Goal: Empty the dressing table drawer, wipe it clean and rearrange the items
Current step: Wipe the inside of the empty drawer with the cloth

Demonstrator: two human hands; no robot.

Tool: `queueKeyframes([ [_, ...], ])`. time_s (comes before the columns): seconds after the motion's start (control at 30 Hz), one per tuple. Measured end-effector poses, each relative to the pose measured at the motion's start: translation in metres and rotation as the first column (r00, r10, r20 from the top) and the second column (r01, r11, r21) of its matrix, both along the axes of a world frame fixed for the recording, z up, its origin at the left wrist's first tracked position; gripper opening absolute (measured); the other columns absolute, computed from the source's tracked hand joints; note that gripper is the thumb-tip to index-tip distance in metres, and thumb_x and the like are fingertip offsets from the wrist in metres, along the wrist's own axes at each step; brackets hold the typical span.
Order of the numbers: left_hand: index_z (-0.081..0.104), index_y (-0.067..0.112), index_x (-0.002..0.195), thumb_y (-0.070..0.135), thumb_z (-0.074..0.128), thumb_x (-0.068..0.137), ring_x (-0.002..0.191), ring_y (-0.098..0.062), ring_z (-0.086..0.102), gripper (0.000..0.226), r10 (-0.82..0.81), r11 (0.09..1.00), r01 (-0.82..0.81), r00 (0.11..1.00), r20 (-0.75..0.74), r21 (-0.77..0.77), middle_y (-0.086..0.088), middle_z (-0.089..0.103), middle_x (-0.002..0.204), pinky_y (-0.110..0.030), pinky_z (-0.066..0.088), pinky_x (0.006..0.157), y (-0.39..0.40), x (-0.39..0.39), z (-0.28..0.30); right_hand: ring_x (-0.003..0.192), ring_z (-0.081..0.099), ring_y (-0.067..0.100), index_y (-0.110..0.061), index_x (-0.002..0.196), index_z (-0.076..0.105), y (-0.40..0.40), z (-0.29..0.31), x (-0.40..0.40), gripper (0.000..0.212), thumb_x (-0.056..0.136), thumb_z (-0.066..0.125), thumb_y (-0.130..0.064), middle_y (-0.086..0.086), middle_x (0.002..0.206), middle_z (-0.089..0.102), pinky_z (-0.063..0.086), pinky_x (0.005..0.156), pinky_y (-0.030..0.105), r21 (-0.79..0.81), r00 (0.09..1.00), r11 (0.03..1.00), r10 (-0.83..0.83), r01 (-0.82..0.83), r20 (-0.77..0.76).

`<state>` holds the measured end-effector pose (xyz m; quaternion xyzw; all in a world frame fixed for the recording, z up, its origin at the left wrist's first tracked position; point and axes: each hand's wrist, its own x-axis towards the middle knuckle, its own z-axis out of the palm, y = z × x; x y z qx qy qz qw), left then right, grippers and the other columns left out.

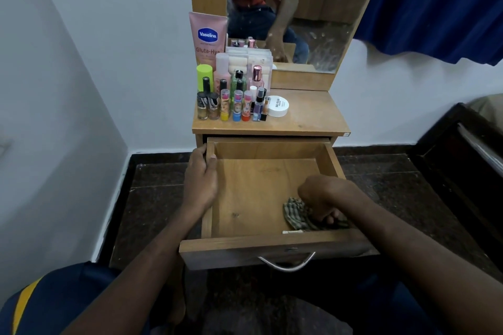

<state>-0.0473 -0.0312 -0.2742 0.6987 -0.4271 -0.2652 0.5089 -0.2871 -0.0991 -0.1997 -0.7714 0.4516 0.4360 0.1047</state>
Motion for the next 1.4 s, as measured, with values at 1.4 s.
queueKeyframes([
  [1.4, 0.062, 0.015, 0.117, 0.048, 0.030, 0.113, 0.107, -0.026, 0.065, 0.046, 0.011, 1.000, -0.013, 0.996, -0.085, -0.024, -0.012, 0.069, 0.113, -0.028, 0.047, 0.082, 0.003, 0.001, -0.003, 0.123, 0.063, 0.016, -0.056, 0.110, 0.067, -0.010, -0.001, -0.016, 0.042, 0.101, 0.063, -0.015, -0.009, 0.127, 0.069, 0.052, 0.109, 0.050, 0.535, 0.844, 0.839, -0.213, -0.100, 0.493],
])
